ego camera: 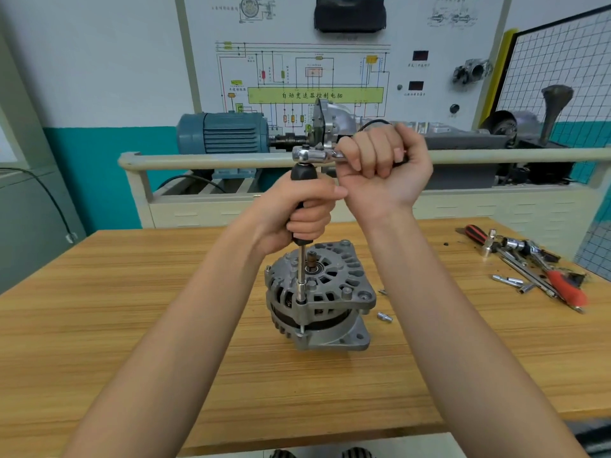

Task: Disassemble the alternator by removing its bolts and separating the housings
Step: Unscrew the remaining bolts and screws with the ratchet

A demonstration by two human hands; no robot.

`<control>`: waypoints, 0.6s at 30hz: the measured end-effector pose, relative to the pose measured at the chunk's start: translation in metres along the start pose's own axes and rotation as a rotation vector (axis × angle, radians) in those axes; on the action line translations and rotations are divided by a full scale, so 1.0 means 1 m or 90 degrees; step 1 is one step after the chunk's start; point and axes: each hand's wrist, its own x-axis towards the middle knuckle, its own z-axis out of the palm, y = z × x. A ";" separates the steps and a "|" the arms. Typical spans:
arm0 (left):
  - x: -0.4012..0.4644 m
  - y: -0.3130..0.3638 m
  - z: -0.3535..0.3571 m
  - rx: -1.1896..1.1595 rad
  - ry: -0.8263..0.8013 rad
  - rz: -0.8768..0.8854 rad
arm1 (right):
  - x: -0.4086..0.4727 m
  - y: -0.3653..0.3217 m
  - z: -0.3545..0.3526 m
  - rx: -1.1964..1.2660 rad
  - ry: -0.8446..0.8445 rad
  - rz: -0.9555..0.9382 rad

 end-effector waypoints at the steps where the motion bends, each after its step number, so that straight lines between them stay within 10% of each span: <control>1: 0.001 -0.001 0.002 -0.007 0.034 -0.009 | -0.002 0.000 0.000 -0.009 -0.006 -0.011; 10: 0.016 -0.012 0.029 0.232 0.560 0.145 | -0.032 0.041 0.020 -0.599 -0.261 -0.415; 14: 0.013 -0.014 0.032 0.257 0.496 0.205 | -0.033 0.043 0.019 -0.634 -0.278 -0.440; 18: -0.001 -0.004 0.012 0.091 0.345 0.079 | -0.015 0.019 0.018 -0.324 -0.159 -0.175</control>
